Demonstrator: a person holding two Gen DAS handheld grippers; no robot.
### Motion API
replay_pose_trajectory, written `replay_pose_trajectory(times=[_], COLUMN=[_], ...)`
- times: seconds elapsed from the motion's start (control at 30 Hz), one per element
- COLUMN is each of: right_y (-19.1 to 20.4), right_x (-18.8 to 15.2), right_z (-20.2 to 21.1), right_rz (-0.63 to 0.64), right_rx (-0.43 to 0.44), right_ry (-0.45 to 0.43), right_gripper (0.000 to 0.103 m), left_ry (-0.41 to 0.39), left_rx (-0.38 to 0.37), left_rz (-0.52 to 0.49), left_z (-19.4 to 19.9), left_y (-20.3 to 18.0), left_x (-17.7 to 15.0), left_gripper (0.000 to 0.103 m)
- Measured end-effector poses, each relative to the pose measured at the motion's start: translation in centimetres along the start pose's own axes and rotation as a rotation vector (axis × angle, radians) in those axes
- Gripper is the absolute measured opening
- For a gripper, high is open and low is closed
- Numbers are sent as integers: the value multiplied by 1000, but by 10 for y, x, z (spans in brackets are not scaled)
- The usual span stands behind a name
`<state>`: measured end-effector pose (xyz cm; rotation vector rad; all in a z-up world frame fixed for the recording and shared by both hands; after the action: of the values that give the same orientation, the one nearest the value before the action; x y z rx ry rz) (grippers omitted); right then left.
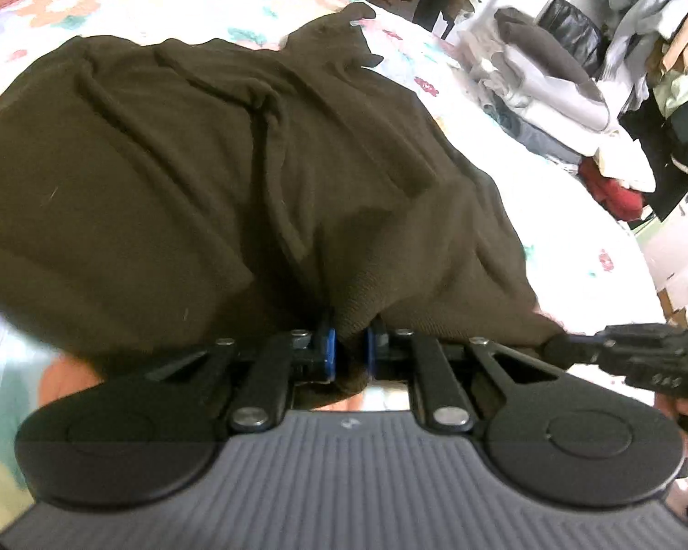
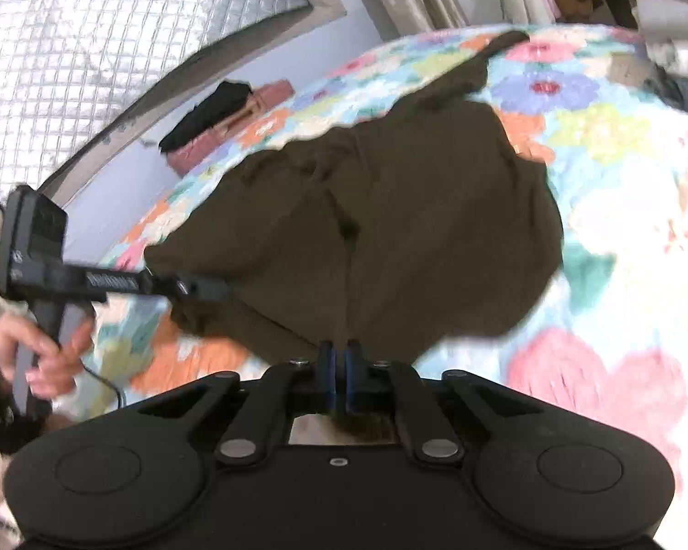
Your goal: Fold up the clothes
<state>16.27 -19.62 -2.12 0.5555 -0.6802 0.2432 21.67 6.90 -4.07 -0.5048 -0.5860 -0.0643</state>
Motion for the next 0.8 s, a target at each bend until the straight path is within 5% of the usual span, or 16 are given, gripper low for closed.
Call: replay_pose_trajectory(times=[0.07, 0.17, 0.27, 0.33, 0.37, 0.4, 0.43, 0.57, 0.63, 0.67, 0.8], right_y=[-1, 9, 29, 38, 39, 37, 35, 25, 26, 27, 28], right_x=[-16, -29, -24, -19, -19, -18, -18, -15, -22, -24, -24], right_z=[3, -4, -3, -2, -4, -8, -12, -42, -63, -63, -42], right_rz=[14, 78, 166, 175, 166, 155, 144, 99, 103, 122, 124], right_rx=[-31, -43, -9, 12, 16, 10, 3, 9, 21, 34, 109], right_ry=[47, 88, 46, 11, 3, -4, -10, 41, 122, 133, 120], right_gripper=[4, 4, 10, 22, 43, 54, 54, 54, 16, 8, 7], left_ry=[40, 125, 131, 115, 115, 119, 122, 114, 101, 114, 102], left_rx=[-32, 61, 55, 29, 17, 9, 1, -19, 0, 11, 40], left_rz=[15, -29, -8, 15, 31, 42, 50, 84, 72, 80, 72], left_z=[1, -14, -19, -16, -16, -16, -17, -18, -20, -21, -8], left_y=[-1, 3, 8, 12, 15, 18, 19, 20, 18, 18, 9], left_x=[-17, -35, -30, -27, -27, -27, -27, -26, -27, -29, -36], left_gripper=[11, 11, 13, 26, 31, 37, 39, 35, 10, 10, 6])
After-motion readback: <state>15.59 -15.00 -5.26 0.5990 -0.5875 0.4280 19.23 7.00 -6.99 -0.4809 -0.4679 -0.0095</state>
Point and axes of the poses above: each gripper's, at about its wrist camera, not at the fingertips, and z roughly against the way its jaws point, y to its left, x to its top, the point moved 4 cm from there along -z, roughly the way its jaws point, and after that the axes turned 2 degrees about z, right-handed, at the moved point
